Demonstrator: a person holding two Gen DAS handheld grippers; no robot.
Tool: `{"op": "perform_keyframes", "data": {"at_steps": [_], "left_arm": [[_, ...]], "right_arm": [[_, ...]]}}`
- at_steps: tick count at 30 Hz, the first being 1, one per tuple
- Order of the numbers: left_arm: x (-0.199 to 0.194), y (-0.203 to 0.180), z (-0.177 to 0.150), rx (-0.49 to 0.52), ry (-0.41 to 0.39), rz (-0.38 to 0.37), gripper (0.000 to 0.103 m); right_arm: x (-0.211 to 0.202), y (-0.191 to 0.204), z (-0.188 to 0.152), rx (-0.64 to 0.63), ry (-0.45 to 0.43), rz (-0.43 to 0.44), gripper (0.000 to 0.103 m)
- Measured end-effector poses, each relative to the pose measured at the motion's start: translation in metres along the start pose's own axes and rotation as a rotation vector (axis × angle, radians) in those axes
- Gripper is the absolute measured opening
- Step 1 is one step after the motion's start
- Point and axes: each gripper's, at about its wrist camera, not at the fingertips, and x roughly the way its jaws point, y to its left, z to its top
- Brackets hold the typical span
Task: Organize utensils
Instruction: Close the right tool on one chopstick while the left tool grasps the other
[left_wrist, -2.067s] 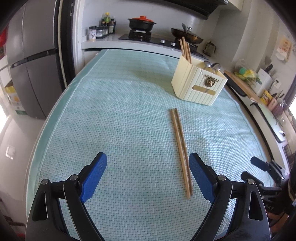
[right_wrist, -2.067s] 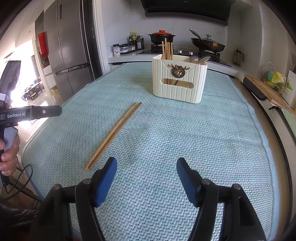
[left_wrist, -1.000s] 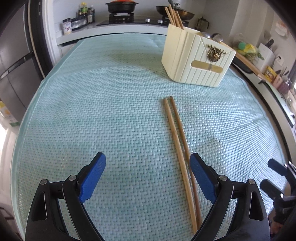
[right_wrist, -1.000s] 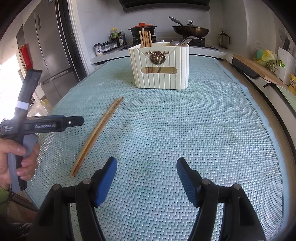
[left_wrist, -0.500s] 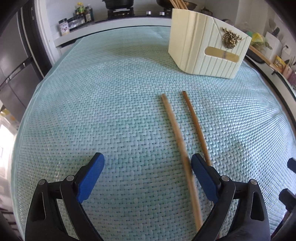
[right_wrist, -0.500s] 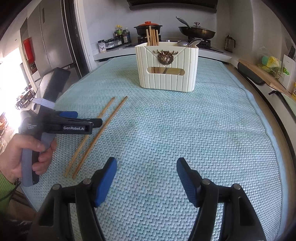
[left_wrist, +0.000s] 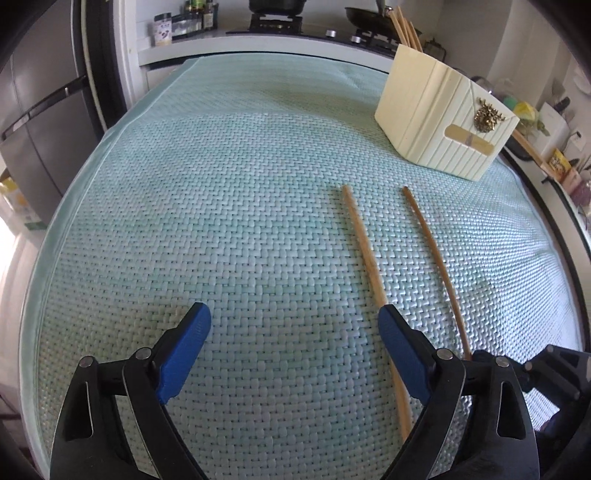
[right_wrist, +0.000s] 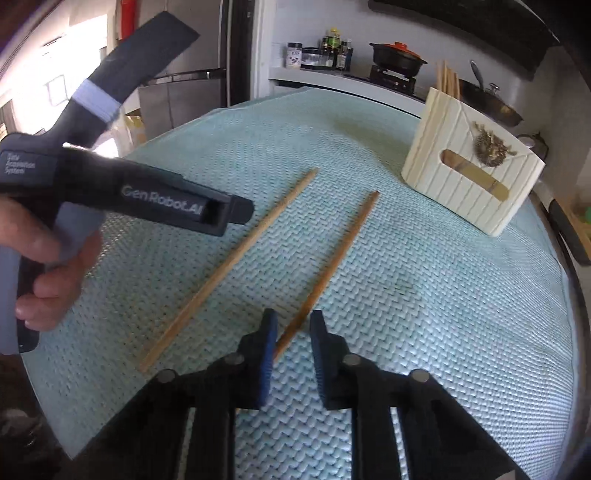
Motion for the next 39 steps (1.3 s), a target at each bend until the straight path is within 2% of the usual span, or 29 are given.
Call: {"op": "perform_keyframes", "data": {"at_steps": [3,4,5,7,12,15,16,17,19,21,25,26,28,31,32,34,35,36,38,39], "left_arm": [[-0.003,-0.019,-0.006,0.041,-0.001,-0.021,0.084],[-0.003,-0.025,-0.008,0.057,-0.002,-0.021,0.084],[-0.003,-0.031,-0.01,0.07,-0.004,-0.018,0.084],[-0.003,-0.04,-0.014,0.095,-0.009,-0.012,0.085],[-0.006,-0.051,-0.021,0.13,-0.013,-0.008,0.086],[-0.004,-0.055,-0.017,0.146,0.003,-0.012,0.086],[-0.003,-0.055,-0.013,0.144,0.008,-0.015,0.086],[-0.001,-0.053,-0.009,0.137,0.012,-0.019,0.086],[0.004,-0.046,0.001,0.12,0.02,-0.035,0.086],[0.01,-0.043,0.01,0.113,0.031,-0.035,0.086],[0.021,-0.041,0.028,0.115,0.054,-0.041,0.084],[0.024,-0.042,0.033,0.121,0.06,-0.03,0.081],[0.03,-0.044,0.042,0.14,0.07,-0.012,0.072],[0.035,-0.047,0.05,0.155,0.088,0.006,0.063],[0.035,-0.048,0.051,0.162,0.093,0.013,0.06],[0.035,-0.049,0.051,0.17,0.093,0.021,0.049],[0.034,-0.049,0.049,0.171,0.089,0.023,0.048],[0.033,-0.05,0.048,0.172,0.084,0.025,0.042],[0.032,-0.051,0.046,0.17,0.076,0.024,0.023],[0.032,-0.052,0.047,0.163,0.079,0.014,0.007]], "right_arm": [[-0.007,-0.022,-0.013,0.048,0.02,-0.066,0.009],[-0.012,-0.03,-0.018,0.061,0.025,-0.087,0.005],[-0.018,-0.038,-0.024,0.078,0.028,-0.106,0.008],[-0.028,-0.055,-0.04,0.12,0.051,-0.142,0.008],[-0.054,-0.092,-0.076,0.217,0.091,-0.194,0.008],[-0.065,-0.105,-0.086,0.254,0.094,-0.17,0.009],[-0.066,-0.109,-0.086,0.266,0.087,-0.152,0.016],[-0.066,-0.112,-0.085,0.272,0.08,-0.137,0.033],[-0.065,-0.119,-0.078,0.279,0.061,-0.125,0.047],[-0.056,-0.126,-0.067,0.284,0.053,-0.103,0.047],[-0.021,-0.148,-0.039,0.299,0.096,-0.06,0.045],[-0.012,-0.154,-0.032,0.308,0.103,-0.049,0.04],[0.004,-0.164,-0.014,0.306,0.112,-0.044,0.039],[0.024,-0.181,0.011,0.316,0.131,-0.012,0.036],[0.031,-0.186,0.019,0.319,0.138,-0.006,0.026],[0.04,-0.195,0.029,0.332,0.15,0.005,0.015],[0.042,-0.199,0.032,0.34,0.15,0.009,0.007],[0.045,-0.202,0.034,0.346,0.153,0.014,0.007],[0.047,-0.207,0.036,0.371,0.146,0.033,0.005],[0.047,-0.211,0.035,0.384,0.133,0.049,0.005]]}}
